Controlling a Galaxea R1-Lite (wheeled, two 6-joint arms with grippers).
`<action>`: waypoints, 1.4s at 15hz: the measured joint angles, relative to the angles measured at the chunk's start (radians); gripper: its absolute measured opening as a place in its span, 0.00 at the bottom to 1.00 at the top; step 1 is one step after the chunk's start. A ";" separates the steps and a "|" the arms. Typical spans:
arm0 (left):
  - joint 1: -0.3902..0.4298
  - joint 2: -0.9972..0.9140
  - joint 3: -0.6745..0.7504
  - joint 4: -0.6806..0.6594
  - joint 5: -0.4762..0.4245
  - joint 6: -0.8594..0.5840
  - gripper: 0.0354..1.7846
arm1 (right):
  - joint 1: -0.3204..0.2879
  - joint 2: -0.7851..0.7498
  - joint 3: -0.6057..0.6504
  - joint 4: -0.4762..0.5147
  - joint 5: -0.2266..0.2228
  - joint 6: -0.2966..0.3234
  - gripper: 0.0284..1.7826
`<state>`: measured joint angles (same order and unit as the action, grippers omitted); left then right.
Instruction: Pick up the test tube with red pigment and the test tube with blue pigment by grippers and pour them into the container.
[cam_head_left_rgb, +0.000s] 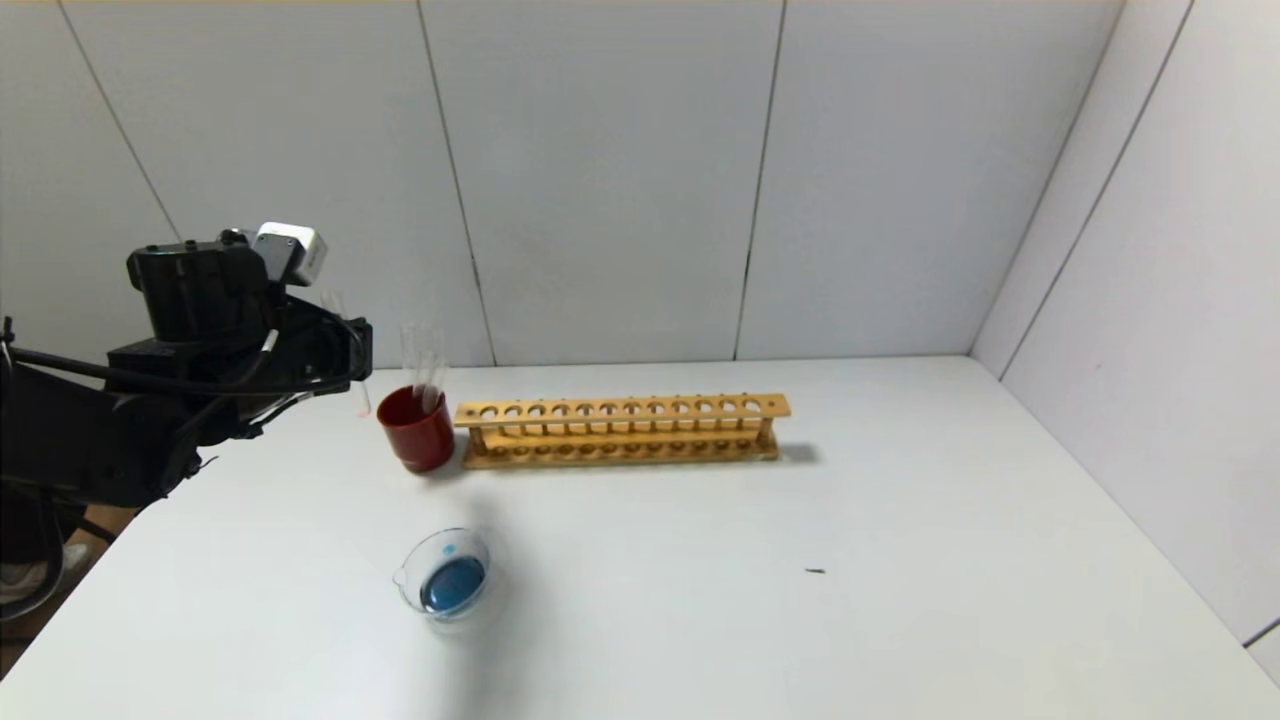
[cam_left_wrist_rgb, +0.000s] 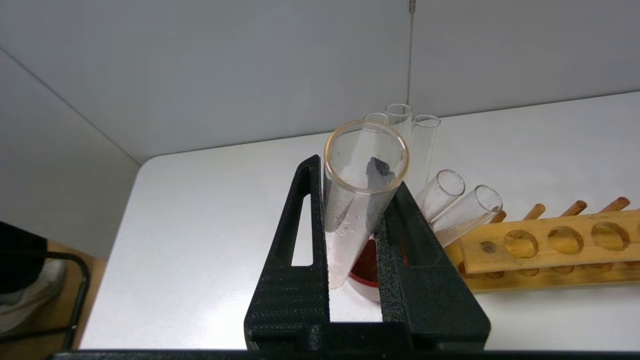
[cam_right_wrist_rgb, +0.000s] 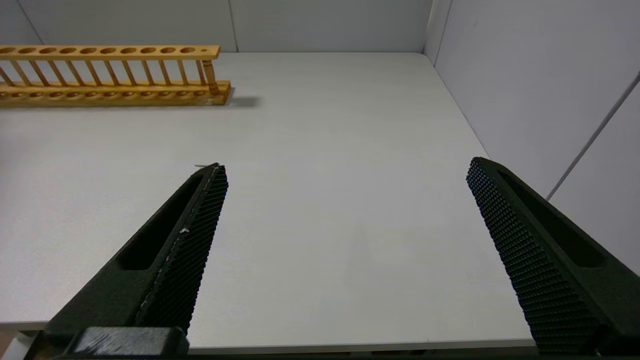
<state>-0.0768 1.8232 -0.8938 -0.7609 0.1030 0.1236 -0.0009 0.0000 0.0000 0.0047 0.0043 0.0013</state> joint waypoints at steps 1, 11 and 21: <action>-0.001 0.016 -0.014 0.000 -0.011 -0.010 0.16 | 0.000 0.000 0.000 0.000 0.000 0.000 0.98; -0.002 0.172 -0.130 -0.014 -0.054 -0.027 0.16 | 0.000 0.000 0.000 0.000 0.000 0.000 0.98; -0.005 0.196 -0.130 -0.029 -0.066 -0.024 0.72 | 0.000 0.000 0.000 0.000 0.000 0.000 0.98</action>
<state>-0.0817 2.0191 -1.0240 -0.7894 0.0370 0.0994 -0.0004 0.0000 0.0000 0.0047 0.0038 0.0017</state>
